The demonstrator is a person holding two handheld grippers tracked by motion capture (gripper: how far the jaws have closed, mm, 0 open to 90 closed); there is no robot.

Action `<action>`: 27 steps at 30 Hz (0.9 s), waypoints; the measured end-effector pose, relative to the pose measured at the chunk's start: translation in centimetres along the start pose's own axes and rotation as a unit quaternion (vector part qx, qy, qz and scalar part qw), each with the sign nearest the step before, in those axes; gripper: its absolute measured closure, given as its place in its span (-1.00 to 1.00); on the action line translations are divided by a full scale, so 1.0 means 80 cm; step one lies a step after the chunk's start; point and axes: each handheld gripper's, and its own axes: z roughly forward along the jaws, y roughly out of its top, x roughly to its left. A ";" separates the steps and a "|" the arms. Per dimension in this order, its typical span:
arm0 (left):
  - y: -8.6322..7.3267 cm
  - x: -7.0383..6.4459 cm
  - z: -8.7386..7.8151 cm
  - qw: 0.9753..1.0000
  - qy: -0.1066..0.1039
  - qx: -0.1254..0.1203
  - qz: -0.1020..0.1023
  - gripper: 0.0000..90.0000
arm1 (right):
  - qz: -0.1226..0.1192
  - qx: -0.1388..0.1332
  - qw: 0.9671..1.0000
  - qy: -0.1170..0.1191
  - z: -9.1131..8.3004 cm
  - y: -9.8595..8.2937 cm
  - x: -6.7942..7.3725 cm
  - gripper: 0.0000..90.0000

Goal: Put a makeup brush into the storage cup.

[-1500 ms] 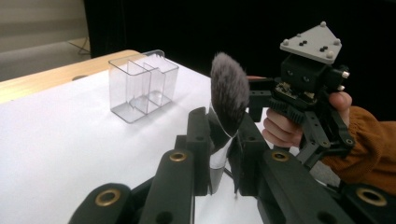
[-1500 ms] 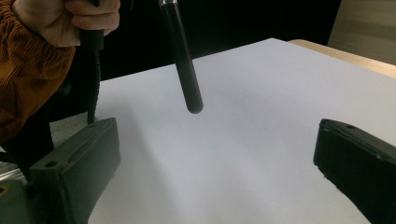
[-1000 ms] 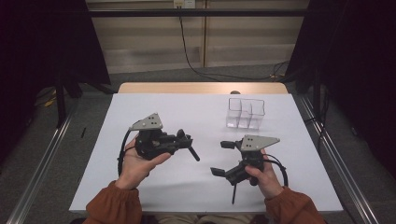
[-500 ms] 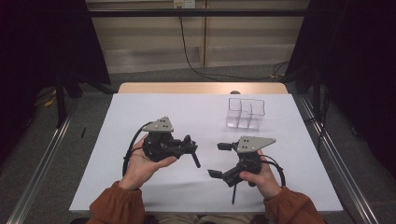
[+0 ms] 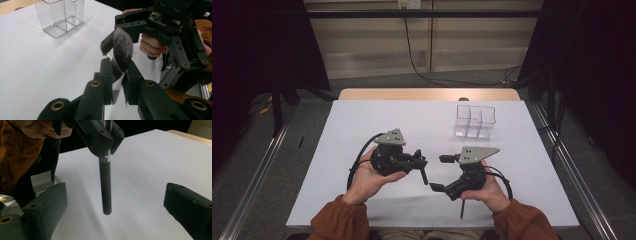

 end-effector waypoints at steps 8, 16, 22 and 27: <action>0.000 -0.003 0.007 1.000 -0.006 0.003 0.001 0.78 | -0.003 0.003 1.000 0.003 0.007 0.000 0.002 -0.74; 0.000 -0.005 0.011 1.000 -0.010 0.006 0.001 0.78 | 0.008 0.001 1.000 0.019 0.012 -0.001 0.002 -0.12; -0.001 -0.005 0.014 1.000 -0.012 0.009 -0.003 0.78 | 0.009 0.005 0.999 0.031 0.014 -0.002 0.002 0.26; -0.001 -0.005 0.015 1.000 -0.012 0.008 -0.005 0.78 | 0.009 0.003 0.999 0.034 0.014 -0.002 0.002 0.44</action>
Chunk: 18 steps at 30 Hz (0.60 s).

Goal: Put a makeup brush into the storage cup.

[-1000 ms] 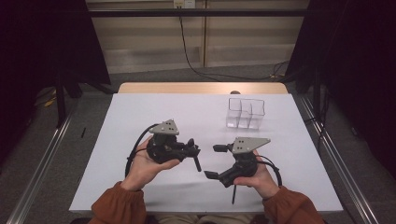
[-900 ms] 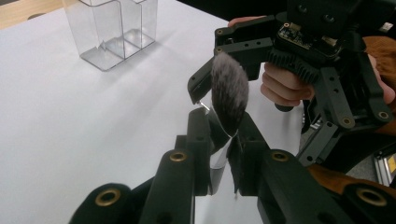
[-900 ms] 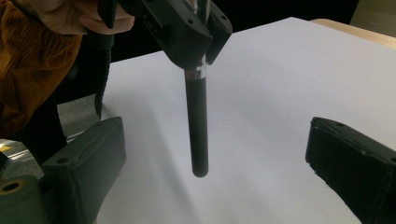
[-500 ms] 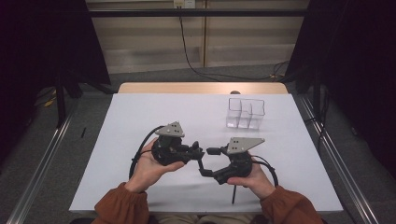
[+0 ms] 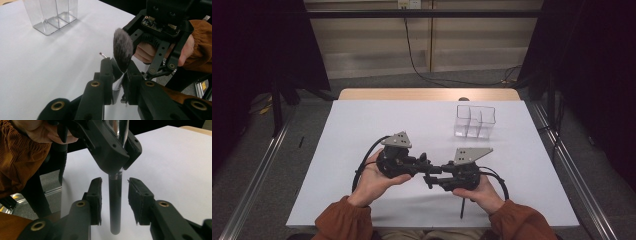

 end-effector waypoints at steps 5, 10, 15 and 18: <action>-0.001 0.001 0.001 1.000 0.003 0.003 -0.001 0.78 | 0.001 -0.003 1.000 -0.001 0.000 0.000 0.000 0.49; -0.001 0.001 0.002 1.000 -0.002 0.001 -0.002 0.78 | 0.001 -0.001 1.000 -0.001 0.001 -0.001 0.001 0.51; -0.002 0.000 0.004 1.000 -0.001 0.002 -0.001 0.78 | 0.002 -0.003 1.000 0.000 0.002 -0.002 0.001 0.63; -0.003 0.000 0.005 1.000 0.000 0.004 -0.002 0.78 | 0.004 -0.006 1.000 0.000 0.000 -0.001 0.000 0.70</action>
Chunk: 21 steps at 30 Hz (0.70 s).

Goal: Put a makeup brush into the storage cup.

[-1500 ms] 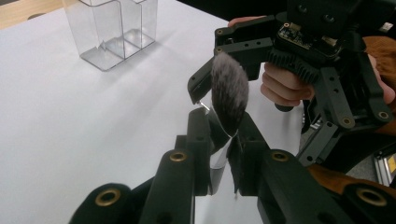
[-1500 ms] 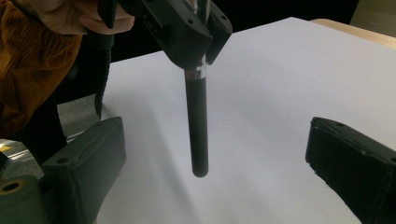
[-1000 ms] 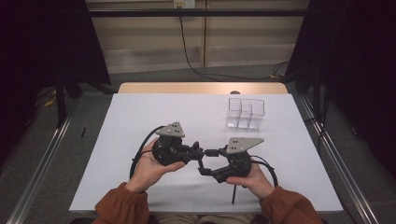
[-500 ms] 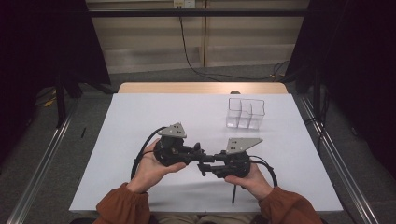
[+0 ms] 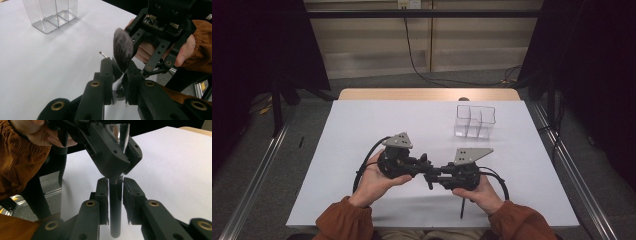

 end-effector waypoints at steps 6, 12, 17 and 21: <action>0.000 0.002 0.000 1.000 -0.002 -0.004 -0.005 0.78 | -0.002 -0.001 1.000 0.001 0.000 0.000 -0.001 0.75; -0.001 0.003 0.001 1.000 -0.003 -0.010 -0.012 0.77 | -0.006 -0.001 1.000 -0.001 -0.001 0.000 -0.001 0.76; -0.002 0.004 0.000 1.000 -0.007 -0.016 -0.018 0.76 | -0.008 -0.003 1.000 -0.002 -0.002 0.001 -0.001 0.76; -0.003 0.004 0.001 0.999 -0.007 -0.026 -0.022 0.73 | -0.009 -0.004 1.000 -0.004 -0.003 0.001 -0.001 0.76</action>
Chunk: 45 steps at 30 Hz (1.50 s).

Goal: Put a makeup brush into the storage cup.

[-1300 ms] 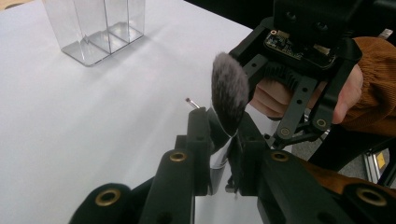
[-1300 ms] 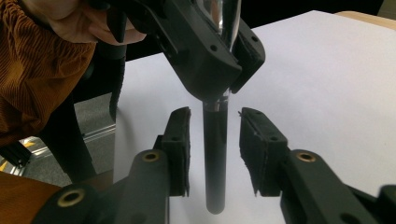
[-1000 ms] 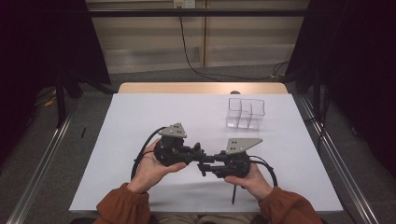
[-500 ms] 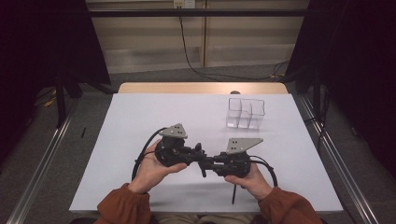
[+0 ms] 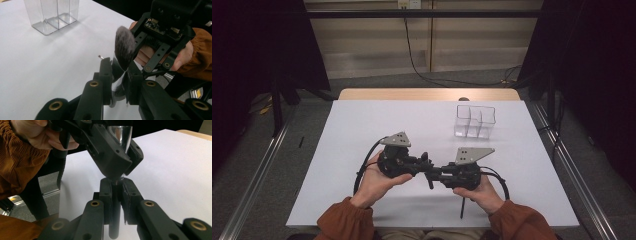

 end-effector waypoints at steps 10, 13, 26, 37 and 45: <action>-0.002 -0.002 -0.007 1.000 0.005 -0.016 0.009 0.50 | 0.000 0.002 1.000 -0.008 -0.002 -0.001 -0.002 0.76; -0.004 -0.003 -0.010 1.000 0.015 -0.024 0.010 0.36 | 0.000 0.001 1.000 -0.011 -0.002 -0.001 -0.002 0.76; -0.020 0.003 -0.030 0.996 0.060 -0.060 0.000 -0.23 | 0.003 -0.009 1.000 -0.025 -0.011 0.000 -0.005 0.76; -0.039 0.011 -0.046 0.990 0.114 -0.080 0.004 -0.74 | 0.009 -0.013 0.999 -0.036 -0.017 -0.001 -0.008 0.76; -0.048 0.017 -0.058 0.986 0.135 -0.093 0.007 -0.91 | 0.018 -0.026 0.998 -0.054 -0.029 0.000 -0.013 0.76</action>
